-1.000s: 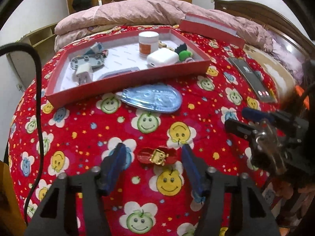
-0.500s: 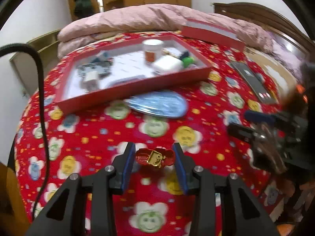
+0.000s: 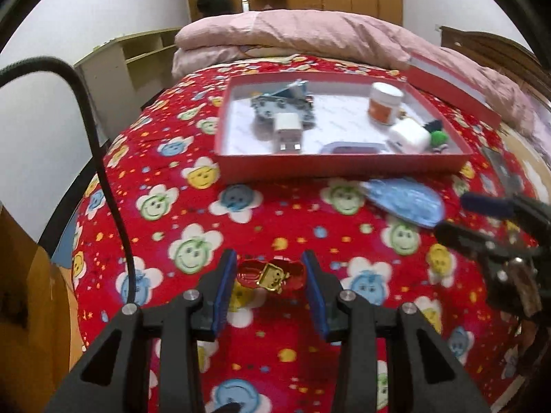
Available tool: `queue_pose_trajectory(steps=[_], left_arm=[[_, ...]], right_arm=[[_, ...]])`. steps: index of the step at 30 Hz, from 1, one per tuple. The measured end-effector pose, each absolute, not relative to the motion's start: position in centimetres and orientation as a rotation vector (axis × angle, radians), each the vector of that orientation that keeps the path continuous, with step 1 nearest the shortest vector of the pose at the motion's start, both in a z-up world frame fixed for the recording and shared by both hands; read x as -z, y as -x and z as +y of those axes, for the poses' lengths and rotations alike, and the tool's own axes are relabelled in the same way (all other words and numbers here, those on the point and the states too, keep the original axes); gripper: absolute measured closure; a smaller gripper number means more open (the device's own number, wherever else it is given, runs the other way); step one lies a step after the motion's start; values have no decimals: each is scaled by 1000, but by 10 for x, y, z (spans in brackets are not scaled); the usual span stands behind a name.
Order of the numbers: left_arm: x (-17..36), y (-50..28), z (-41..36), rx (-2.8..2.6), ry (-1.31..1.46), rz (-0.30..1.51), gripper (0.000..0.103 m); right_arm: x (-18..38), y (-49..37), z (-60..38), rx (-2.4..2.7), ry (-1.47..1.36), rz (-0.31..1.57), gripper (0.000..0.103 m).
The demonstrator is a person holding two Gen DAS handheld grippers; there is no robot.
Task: Organize rigid objects
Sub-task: 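Grasp the red-and-gold keychain with left gripper while right gripper grasps the blue tape dispenser, then carry the red keychain with left gripper while right carries the tape dispenser to the tray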
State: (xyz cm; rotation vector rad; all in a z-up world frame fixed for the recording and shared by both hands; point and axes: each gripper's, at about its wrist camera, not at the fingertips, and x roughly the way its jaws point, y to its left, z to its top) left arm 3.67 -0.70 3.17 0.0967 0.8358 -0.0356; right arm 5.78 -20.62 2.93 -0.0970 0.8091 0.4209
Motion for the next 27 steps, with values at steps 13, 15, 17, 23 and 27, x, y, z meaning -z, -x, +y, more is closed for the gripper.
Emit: queue_pose_trajectory(steps=[13, 15, 17, 23, 27], left_arm=[[-27, -46, -1, 22, -75, 859, 62], [-27, -47, -1, 21, -72, 857, 62], [-27, -47, -1, 19, -75, 856, 62], [-28, -44, -1, 21, -71, 856, 62], [-30, -43, -1, 29, -63, 848, 62]], right_arm=[[-17, -88, -166, -464, 225, 814, 43], [-17, -86, -167, -472, 224, 812, 54], [-18, -84, -169, -476, 212, 816, 56], [-19, -75, -172, -486, 178, 822, 58], [-21, -66, -173, -497, 154, 826, 58]])
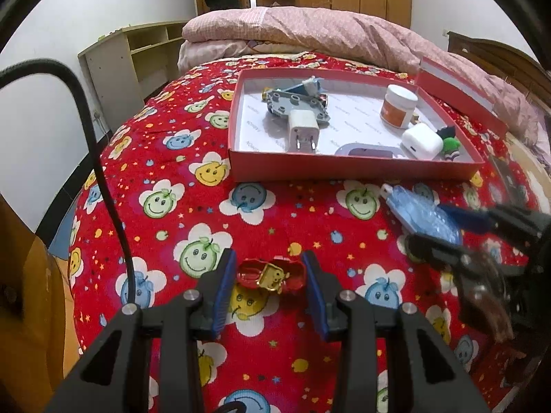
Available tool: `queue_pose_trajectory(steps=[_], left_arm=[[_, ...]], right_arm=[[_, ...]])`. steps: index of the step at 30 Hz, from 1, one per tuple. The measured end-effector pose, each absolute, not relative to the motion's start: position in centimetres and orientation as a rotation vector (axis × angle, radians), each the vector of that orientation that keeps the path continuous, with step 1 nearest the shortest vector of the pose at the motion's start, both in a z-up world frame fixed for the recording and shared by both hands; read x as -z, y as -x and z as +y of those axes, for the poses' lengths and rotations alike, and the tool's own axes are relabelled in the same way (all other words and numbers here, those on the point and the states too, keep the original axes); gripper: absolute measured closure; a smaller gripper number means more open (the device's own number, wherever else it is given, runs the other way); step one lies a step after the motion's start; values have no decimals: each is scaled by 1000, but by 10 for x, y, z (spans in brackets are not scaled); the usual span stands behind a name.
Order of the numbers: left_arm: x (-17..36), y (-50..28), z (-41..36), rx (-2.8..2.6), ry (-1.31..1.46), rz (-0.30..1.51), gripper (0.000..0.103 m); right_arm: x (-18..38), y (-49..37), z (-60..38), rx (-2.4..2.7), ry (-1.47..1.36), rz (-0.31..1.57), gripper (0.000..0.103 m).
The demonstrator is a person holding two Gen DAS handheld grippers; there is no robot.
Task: Organize rigid objects
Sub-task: 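Carry the red keychain with left gripper while right carries the tape dispenser to the tray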
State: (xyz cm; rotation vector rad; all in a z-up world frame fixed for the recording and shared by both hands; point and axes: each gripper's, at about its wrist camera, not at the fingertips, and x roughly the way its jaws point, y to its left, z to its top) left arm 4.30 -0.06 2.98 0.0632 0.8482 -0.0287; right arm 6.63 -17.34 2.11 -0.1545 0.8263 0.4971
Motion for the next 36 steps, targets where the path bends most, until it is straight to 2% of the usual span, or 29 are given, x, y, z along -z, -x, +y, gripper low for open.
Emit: queue_pose_trajectory(steps=[22, 36], left_arm=[[-71, -50, -7, 93, -26, 758, 62], [-93, -90, -32, 141, -58, 713, 62]], right_arm=[[-51, -46, -198, -454, 46, 772, 58], [-65, -65, -213, -412, 19, 749, 58]])
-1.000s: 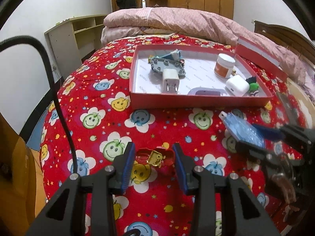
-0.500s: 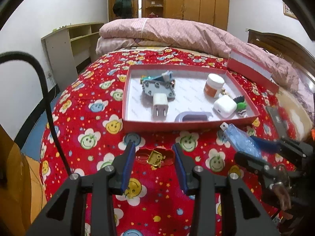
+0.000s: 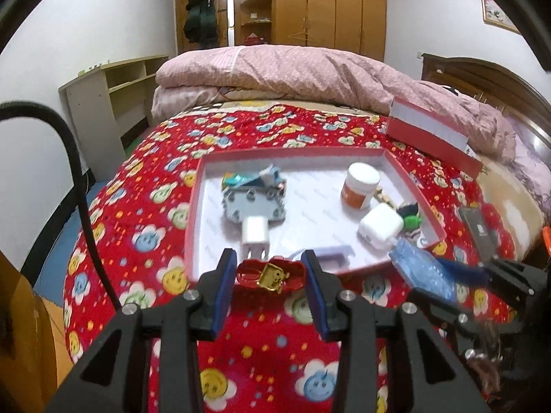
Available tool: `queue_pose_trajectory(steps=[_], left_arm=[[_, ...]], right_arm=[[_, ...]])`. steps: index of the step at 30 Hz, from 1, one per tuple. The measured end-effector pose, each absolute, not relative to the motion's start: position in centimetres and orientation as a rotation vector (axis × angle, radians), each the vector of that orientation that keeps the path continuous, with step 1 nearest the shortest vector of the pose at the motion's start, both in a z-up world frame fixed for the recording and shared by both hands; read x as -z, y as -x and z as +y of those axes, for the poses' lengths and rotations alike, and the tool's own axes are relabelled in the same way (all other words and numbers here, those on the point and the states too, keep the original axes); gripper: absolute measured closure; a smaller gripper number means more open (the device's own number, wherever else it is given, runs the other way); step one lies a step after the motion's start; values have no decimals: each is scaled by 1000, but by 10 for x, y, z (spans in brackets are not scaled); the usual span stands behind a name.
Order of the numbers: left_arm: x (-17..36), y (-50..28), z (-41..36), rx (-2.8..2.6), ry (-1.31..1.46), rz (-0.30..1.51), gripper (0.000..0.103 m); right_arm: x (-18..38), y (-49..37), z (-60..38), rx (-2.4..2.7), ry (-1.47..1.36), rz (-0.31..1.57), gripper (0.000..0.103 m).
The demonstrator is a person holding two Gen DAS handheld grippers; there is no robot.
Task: Organize rigid objects
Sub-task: 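Carry the red keychain with left gripper while right carries the tape dispenser to the tray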
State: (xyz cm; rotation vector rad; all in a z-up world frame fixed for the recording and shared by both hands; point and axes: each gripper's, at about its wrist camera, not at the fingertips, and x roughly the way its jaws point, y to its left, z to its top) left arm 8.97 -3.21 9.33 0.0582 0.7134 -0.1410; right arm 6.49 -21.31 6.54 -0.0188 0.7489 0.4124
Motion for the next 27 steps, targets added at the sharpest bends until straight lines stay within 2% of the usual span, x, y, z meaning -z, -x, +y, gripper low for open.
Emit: queue_pose_trajectory(steps=[25, 27], left_arm=[[-63, -161, -66, 129, -74, 781, 62], [-61, -165, -67, 128, -79, 787, 62]], right_arm=[[-58, -143, -247, -174, -64, 716, 58], [-55, -149, -248, -166, -70, 725, 61]])
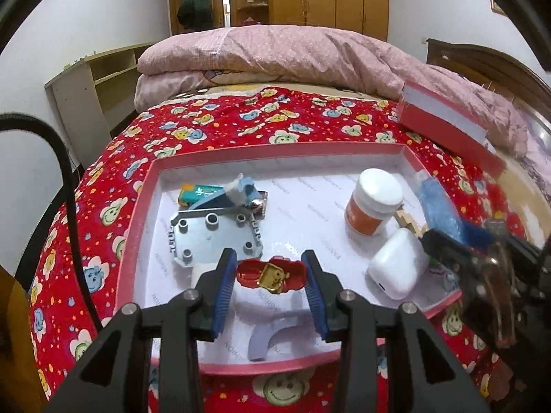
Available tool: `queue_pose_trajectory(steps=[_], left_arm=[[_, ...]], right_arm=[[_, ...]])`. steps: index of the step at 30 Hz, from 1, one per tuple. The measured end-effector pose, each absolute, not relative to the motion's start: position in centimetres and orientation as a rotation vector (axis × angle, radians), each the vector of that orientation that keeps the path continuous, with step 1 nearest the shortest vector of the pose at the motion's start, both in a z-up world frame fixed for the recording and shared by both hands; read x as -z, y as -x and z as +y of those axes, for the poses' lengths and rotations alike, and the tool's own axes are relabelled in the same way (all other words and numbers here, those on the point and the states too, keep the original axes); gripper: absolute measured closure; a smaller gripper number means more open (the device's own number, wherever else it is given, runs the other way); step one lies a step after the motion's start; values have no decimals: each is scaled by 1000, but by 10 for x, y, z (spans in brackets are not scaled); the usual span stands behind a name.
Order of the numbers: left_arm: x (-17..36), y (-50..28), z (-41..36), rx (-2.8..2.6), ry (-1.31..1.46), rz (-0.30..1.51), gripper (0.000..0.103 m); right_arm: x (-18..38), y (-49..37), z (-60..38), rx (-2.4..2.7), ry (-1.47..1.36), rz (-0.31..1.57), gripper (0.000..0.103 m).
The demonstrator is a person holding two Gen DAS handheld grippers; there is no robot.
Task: Organize rigid objects
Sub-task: 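Carry the red keychain with left gripper while right carries the tape dispenser to the tray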
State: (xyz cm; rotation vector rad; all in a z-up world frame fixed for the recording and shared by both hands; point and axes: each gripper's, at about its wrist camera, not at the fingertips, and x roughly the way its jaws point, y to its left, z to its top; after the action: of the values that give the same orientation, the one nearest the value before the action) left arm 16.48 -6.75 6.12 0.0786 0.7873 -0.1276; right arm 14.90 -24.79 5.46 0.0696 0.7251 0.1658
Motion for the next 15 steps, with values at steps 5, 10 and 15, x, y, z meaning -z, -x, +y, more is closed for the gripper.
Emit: queue_pose_trajectory(steps=[5, 10, 15], left_arm=[[-56, -171, -68, 120, -79, 801, 62], [-57, -171, -71, 109, -97, 792, 41], [-60, -168, -73, 89, -110, 777, 32]], right_arm=[[-50, -155, -248, -172, -79, 726, 61], [-46, -156, -245, -185, -73, 720, 60], [-49, -153, -246, -190, -79, 683, 45]])
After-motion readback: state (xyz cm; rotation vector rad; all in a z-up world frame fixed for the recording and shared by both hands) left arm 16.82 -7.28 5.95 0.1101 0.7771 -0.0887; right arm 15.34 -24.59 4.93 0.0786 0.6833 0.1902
